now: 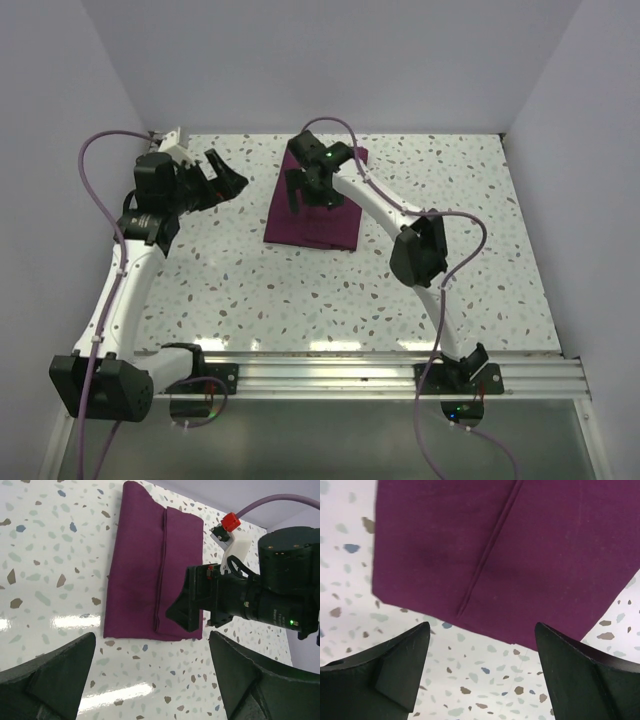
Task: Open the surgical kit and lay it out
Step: Open the surgical kit at the center of the board.
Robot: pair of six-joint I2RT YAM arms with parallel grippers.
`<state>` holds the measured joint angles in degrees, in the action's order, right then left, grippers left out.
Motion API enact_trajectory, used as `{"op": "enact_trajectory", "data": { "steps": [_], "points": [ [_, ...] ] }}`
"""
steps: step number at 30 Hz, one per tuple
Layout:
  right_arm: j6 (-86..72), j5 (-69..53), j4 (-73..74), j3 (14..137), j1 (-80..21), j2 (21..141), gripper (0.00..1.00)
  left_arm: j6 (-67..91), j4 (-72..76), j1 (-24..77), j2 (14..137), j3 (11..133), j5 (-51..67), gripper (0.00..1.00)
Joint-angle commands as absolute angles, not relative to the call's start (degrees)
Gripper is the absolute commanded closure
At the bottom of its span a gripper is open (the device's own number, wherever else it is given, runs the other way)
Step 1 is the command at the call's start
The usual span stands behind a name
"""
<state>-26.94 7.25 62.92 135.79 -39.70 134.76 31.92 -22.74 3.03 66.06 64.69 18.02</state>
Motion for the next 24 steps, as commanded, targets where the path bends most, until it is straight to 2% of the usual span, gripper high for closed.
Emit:
{"op": "enact_trajectory", "data": {
  "steps": [1, 18, 21, 24],
  "points": [
    [-26.1, 10.6, 66.2, 139.4, -39.5, 137.3, 0.11, 29.2, -27.1, 2.9, 63.2, 63.0, 14.3, 0.01],
    [-27.6, 12.2, 69.7, 143.1, -46.0, 148.8, 0.2, 26.9, -29.0, 6.9, 62.8, 61.1, 9.0, 0.01],
    [-27.2, 13.4, 70.7, 142.8, -46.1, 149.9, 0.31, 26.6, -28.8, 7.1, 62.7, 60.5, 8.4, 0.0],
    [-26.1, 14.4, 71.3, 141.9, -46.1, 150.1, 0.49, 26.7, -28.5, 7.1, 63.0, 60.1, 8.4, 0.0]
  ]
}}
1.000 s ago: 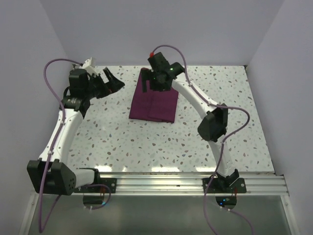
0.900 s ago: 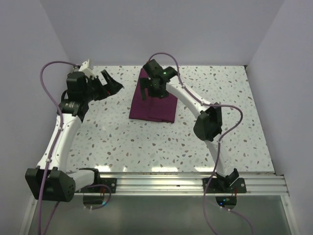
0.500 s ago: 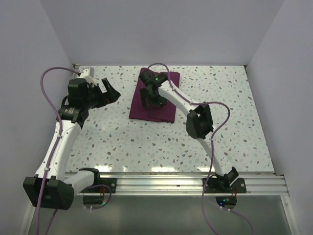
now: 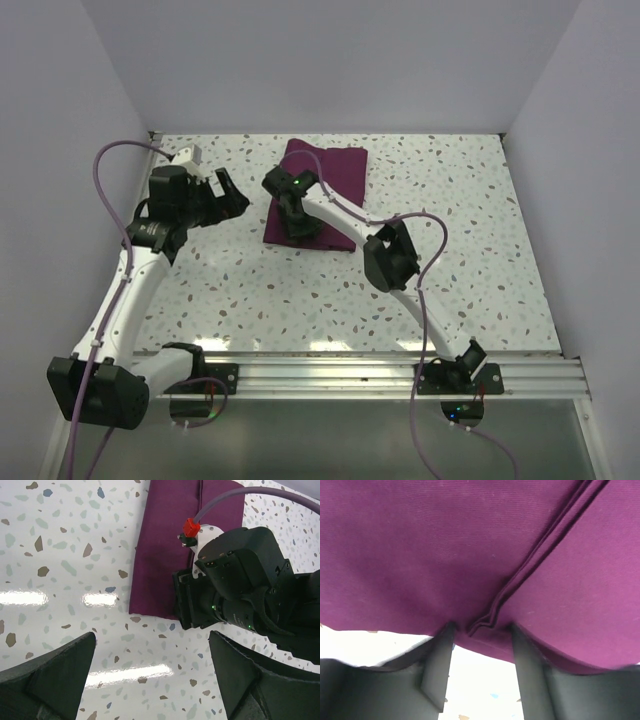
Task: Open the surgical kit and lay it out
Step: Open the surgical kit at the center of the board.
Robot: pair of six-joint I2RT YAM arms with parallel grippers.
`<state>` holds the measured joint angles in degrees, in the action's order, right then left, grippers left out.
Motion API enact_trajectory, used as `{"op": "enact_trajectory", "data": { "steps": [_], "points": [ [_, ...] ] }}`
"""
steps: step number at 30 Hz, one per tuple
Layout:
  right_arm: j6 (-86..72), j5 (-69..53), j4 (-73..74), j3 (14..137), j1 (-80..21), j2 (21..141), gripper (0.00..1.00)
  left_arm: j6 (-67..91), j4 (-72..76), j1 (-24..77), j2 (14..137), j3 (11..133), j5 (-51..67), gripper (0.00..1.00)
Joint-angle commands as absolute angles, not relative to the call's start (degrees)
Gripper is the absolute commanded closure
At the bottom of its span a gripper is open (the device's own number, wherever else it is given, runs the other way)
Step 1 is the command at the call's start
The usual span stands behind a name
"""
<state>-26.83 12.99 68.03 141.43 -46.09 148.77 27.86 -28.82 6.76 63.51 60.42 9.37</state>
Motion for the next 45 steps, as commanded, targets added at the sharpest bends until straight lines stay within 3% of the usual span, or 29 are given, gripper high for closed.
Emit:
{"op": "enact_trajectory", "data": {
  "steps": [1, 5, 10, 17, 23, 26, 27, 29, 40, 43, 44, 45],
  "points": [
    [-25.5, 15.1, 71.3, 141.2, -46.1, 149.9, 0.59, 26.7, -28.3, 7.1, 63.2, 60.0, 8.5, 0.0],
    [-24.3, 17.0, 71.5, 140.9, -46.0, 148.5, 0.86, 27.0, -27.9, 7.1, 64.3, 60.0, 9.1, 0.0],
    [-24.1, 18.7, 71.8, 142.1, -45.1, 143.8, 0.99, 27.5, -27.8, 7.1, 65.7, 60.9, 9.8, 0.0],
    [-23.6, 21.0, 70.9, 140.7, -42.0, 131.9, 0.96, 28.0, -27.9, 7.1, 68.9, 62.8, 10.2, 0.01],
    [-23.5, 20.1, 68.8, 135.4, -39.6, 127.3, 0.88, 28.0, -28.0, 7.1, 72.2, 65.4, 9.8, 0.01],
    [-23.6, 20.1, 68.3, 132.5, -38.7, 126.7, 0.92, 28.1, -28.2, 7.1, 73.7, 66.9, 9.9, 0.02],
    [-23.7, 20.1, 68.2, 131.9, -38.5, 126.3, 1.0, 28.2, -28.3, 7.1, 74.2, 67.7, 10.0, 0.02],
    [-24.5, 20.0, 67.6, 128.7, -37.1, 125.3, 1.0, 28.3, -28.4, 7.1, 75.0, 68.2, 10.0, 0.02],
    [-36.0, 25.0, 60.1, 87.7, -19.3, 106.5, 1.0, 28.7, -25.3, 11.4, 82.2, 71.3, 6.6, 0.04],
    [-35.3, 24.5, 58.4, 83.9, -17.0, 105.1, 1.0, 28.0, -26.5, 14.3, 88.0, 75.2, 4.0, 0.04],
    [-34.7, 24.0, 58.1, 83.5, -16.7, 105.6, 0.84, 27.9, -26.9, 15.0, 89.7, 78.1, 3.3, 0.04],
    [-34.2, 23.6, 58.1, 83.4, -16.4, 106.1, 0.58, 28.1, -27.7, 16.6, 91.5, 79.4, 2.6, 0.04]
  ]
}}
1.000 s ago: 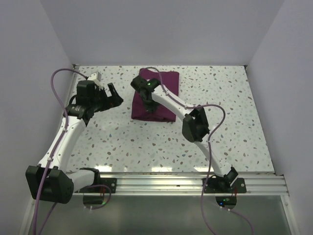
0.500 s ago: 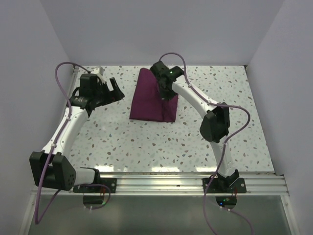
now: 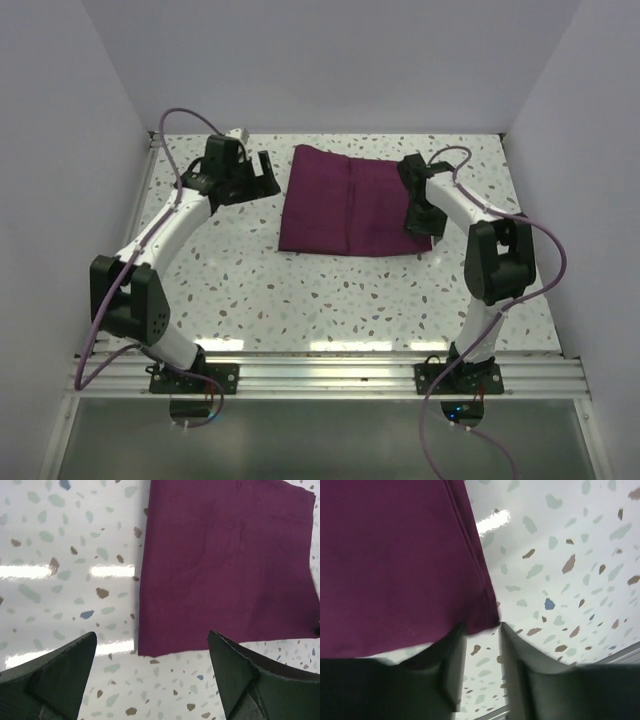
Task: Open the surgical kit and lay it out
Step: Open the surgical kit at the center of the board.
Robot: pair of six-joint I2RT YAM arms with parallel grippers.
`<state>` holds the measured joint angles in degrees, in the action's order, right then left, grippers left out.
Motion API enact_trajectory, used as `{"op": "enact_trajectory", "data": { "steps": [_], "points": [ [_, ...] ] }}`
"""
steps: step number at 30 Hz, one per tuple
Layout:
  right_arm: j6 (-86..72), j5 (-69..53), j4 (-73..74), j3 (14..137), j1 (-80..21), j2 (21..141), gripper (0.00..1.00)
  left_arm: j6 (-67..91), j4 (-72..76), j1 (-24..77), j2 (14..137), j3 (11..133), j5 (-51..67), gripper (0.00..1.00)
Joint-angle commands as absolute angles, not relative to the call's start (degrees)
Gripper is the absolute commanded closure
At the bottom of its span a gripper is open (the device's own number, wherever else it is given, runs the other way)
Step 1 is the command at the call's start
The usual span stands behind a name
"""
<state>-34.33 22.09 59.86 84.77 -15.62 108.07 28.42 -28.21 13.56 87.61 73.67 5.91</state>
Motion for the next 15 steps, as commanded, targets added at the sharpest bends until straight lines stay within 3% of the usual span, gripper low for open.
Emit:
{"op": "enact_trajectory", "data": {
  "steps": [1, 2, 3, 15],
  "points": [
    [-33.7, 23.5, 58.2, 83.6, -16.0, 106.6, 0.31, 28.6, -27.8, 17.4, 95.0, 80.7, 2.1, 0.04],
    [-33.5, 23.9, 58.3, 83.9, -15.9, 107.1, 0.05, 28.6, -27.9, 18.1, 96.7, 82.9, 1.1, 0.04],
    [-33.1, 24.5, 58.5, 85.2, -15.6, 107.7, 0.02, 28.6, -27.6, 19.8, 100.2, 83.9, 0.5, 0.04],
    [-29.7, 24.8, 63.3, 99.8, -12.2, 105.9, 0.02, 26.7, -38.7, 35.1, 122.6, 108.8, -9.0, 0.09]
  ]
}}
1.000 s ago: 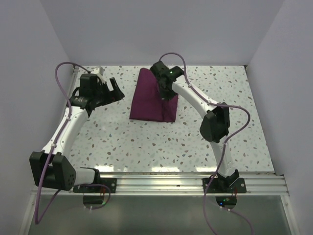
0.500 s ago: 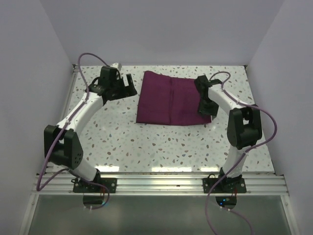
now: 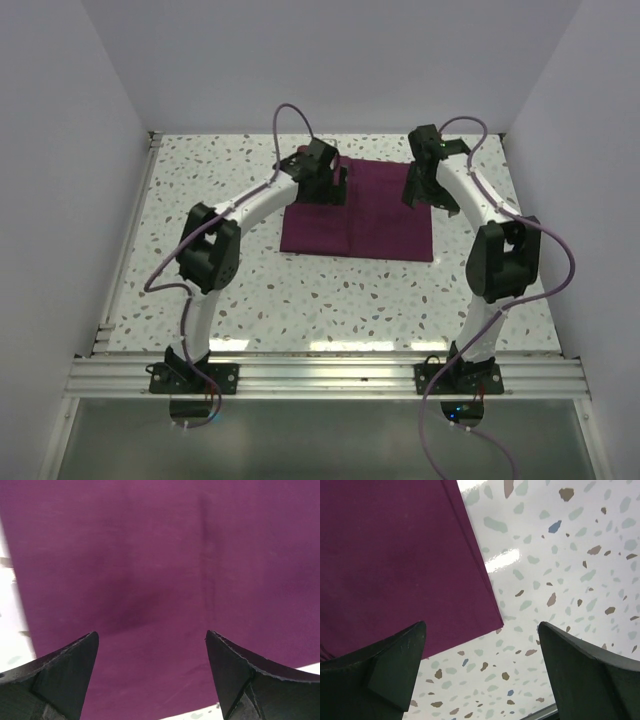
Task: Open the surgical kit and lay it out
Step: Open the surgical kit at the center of the board.
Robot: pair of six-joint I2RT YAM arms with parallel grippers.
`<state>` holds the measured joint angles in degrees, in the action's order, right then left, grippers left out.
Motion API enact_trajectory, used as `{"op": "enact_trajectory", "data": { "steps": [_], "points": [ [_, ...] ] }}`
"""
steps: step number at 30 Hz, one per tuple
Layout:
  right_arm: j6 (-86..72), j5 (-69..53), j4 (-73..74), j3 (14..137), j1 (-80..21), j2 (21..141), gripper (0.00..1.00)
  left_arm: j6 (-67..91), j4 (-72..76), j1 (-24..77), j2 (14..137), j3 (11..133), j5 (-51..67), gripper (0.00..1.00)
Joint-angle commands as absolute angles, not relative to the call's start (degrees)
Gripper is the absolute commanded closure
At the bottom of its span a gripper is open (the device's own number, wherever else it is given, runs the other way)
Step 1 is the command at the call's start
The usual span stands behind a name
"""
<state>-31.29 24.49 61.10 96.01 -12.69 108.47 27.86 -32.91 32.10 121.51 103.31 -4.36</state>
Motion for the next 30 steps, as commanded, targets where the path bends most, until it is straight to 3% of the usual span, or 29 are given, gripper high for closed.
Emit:
{"op": "enact_trajectory", "data": {
  "steps": [1, 8, 22, 25, 28, 30],
  "points": [
    [-29.7, 24.1, 63.7, 100.4, -12.0, 105.8, 0.02, 26.9, -39.5, 35.7, 123.6, 109.1, -9.6, 0.09],
    [-29.0, 24.7, 65.6, 99.7, -11.7, 103.0, 0.02, 24.6, -39.8, 41.8, 122.7, 104.1, -13.4, 0.16],
    [-28.6, 24.3, 65.0, 95.1, -11.7, 103.6, 0.02, 21.9, -45.6, 47.6, 130.7, 107.0, -18.5, 0.23],
    [-28.2, 24.3, 65.1, 95.4, -11.6, 103.7, 0.02, 22.1, -47.4, 47.6, 133.1, 108.1, -20.0, 0.35],
    [-28.1, 24.2, 65.0, 95.4, -11.7, 103.8, 0.01, 22.0, -47.4, 47.7, 134.0, 108.7, -19.2, 0.54],
    [-28.0, 24.1, 65.2, 95.6, -11.7, 103.8, 0.02, 21.8, -48.1, 47.7, 134.1, 109.8, -19.2, 0.79]
  ]
}}
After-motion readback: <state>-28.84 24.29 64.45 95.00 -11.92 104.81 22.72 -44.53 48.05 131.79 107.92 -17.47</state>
